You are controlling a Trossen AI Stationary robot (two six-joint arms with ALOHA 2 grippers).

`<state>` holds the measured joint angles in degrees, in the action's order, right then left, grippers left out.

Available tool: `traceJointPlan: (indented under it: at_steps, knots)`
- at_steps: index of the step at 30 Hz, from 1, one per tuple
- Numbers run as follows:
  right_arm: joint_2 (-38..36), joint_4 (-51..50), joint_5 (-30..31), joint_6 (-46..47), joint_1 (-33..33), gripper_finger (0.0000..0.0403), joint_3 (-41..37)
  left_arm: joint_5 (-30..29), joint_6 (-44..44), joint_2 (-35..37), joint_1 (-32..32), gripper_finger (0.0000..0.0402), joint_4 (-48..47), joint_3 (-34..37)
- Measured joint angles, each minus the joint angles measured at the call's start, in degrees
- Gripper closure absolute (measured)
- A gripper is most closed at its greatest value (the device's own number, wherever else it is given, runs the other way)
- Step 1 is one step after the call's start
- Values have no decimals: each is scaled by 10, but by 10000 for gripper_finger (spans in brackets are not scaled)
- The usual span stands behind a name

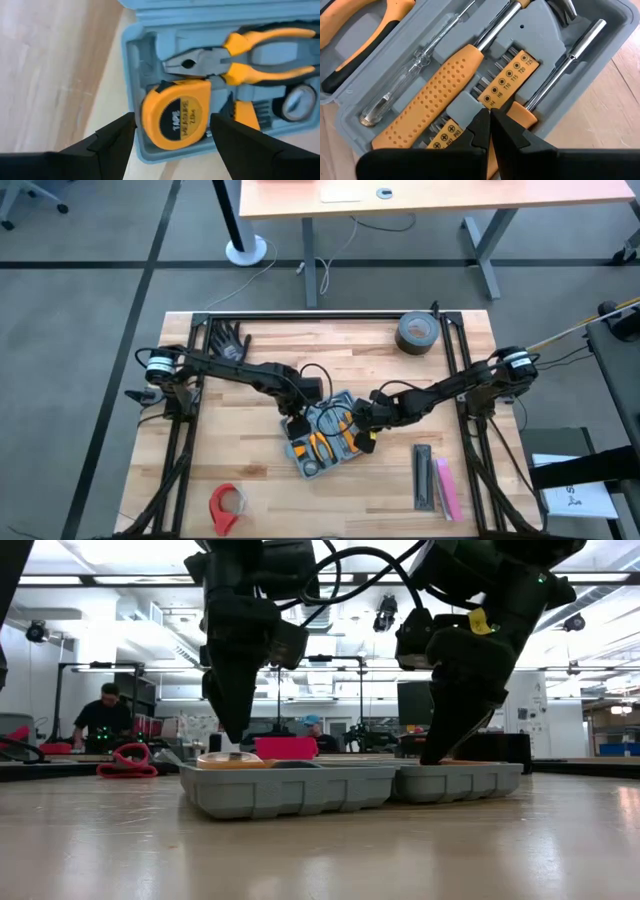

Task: Prefit tool cases
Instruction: Remove the tape measure from the gray tool box

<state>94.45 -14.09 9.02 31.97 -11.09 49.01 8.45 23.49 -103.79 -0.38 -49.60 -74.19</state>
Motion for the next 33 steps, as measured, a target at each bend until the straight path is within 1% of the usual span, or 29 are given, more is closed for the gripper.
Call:
traceJointPlan:
  at_steps: [7,12,16,20,24,30,33]
  knots:
    - [0,0,0,0,0,403,0,3,24,-4,0,145,-12,1]
    - [0,0,0,-1,0,403,0,31,48,-4,-3,150,-20,1]
    - [0,-1,1,-11,0,403,0,38,56,-3,-18,149,-43,1]
    - [-2,-3,16,-14,0,403,0,41,62,-3,-36,143,-44,1]
    - [-3,-4,18,-19,3,403,0,41,71,-3,-53,141,-44,1]
    - [-13,-2,17,-19,4,403,0,35,89,-3,-72,150,-38,11]
    - [-29,-3,18,-21,4,403,0,44,101,-3,-80,155,-26,16]
